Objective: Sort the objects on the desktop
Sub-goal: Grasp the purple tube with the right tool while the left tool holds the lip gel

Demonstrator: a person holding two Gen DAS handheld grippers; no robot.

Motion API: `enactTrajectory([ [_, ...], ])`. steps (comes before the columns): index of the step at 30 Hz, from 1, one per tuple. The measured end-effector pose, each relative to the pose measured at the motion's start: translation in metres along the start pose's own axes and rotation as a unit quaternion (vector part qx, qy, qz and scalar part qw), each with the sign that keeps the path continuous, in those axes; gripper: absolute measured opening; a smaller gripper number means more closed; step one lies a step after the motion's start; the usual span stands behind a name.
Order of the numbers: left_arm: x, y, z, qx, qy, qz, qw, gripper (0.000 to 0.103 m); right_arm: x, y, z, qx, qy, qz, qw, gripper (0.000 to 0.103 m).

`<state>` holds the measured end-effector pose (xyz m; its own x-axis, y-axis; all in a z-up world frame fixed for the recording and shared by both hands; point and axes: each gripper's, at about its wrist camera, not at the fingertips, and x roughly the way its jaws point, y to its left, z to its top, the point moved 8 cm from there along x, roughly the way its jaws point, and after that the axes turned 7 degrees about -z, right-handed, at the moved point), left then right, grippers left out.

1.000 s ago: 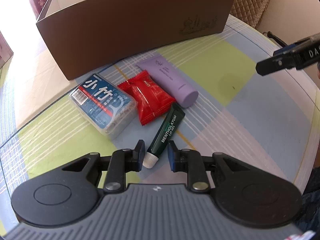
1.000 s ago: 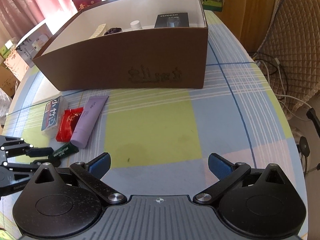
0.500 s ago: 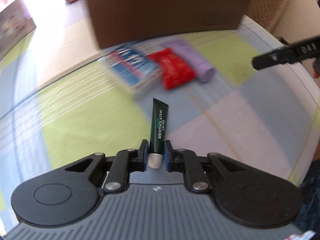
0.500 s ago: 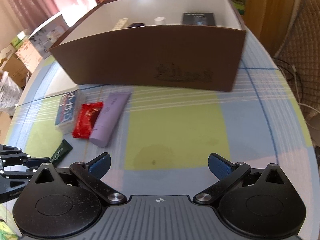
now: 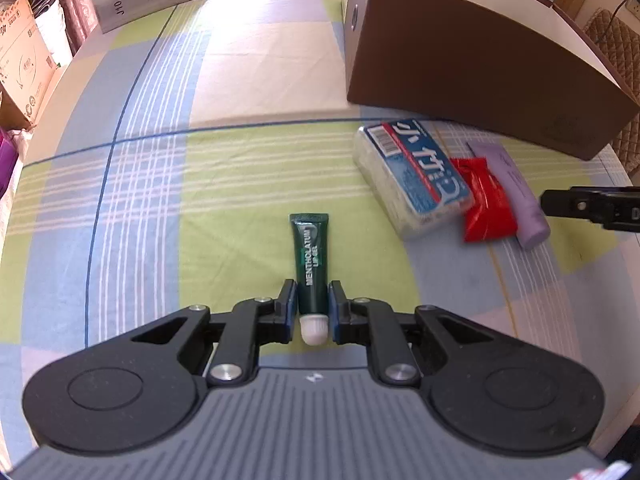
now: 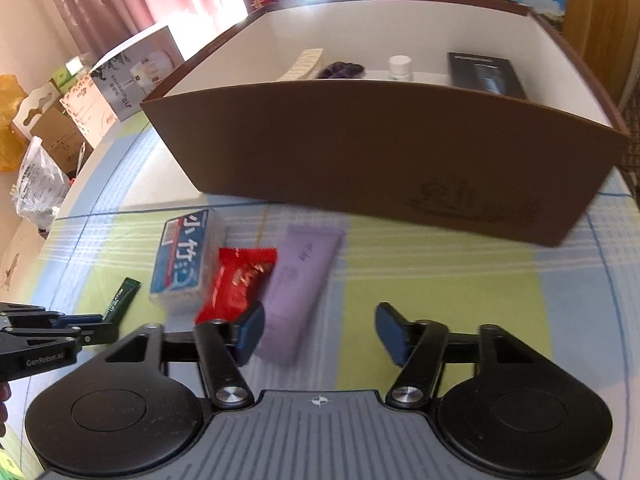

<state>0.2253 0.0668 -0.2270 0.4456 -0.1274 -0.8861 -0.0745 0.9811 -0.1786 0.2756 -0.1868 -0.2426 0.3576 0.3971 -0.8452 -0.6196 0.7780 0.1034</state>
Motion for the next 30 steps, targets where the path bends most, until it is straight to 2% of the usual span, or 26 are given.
enactTrajectory([
  [7, 0.007, -0.003, 0.007, 0.002, 0.001, 0.001, 1.0, 0.013, 0.027, 0.014, 0.006, -0.021, 0.015, -0.005, 1.0, 0.048],
  [9, 0.008, -0.002, 0.007, 0.002, 0.001, 0.001, 1.0, 0.013, 0.033, 0.017, 0.004, -0.037, 0.019, -0.008, 0.999, 0.041],
  [10, 0.008, -0.003, 0.007, 0.002, 0.002, 0.001, 1.0, 0.013, 0.035, 0.018, 0.003, -0.049, 0.018, -0.01, 0.999, 0.032],
  [11, 0.009, -0.002, 0.007, 0.002, 0.002, 0.001, 1.0, 0.014, 0.035, 0.019, 0.002, -0.066, 0.011, -0.012, 0.998, 0.03],
  [16, 0.009, -0.003, 0.007, 0.004, 0.004, -0.002, 1.0, 0.017, 0.03, 0.009, -0.006, -0.087, -0.001, 0.004, 0.996, 0.03],
  [30, -0.006, -0.006, -0.017, 0.01, 0.011, -0.029, 0.9995, 0.017, -0.02, -0.053, -0.057, -0.073, 0.008, -0.005, 0.997, 0.03],
])
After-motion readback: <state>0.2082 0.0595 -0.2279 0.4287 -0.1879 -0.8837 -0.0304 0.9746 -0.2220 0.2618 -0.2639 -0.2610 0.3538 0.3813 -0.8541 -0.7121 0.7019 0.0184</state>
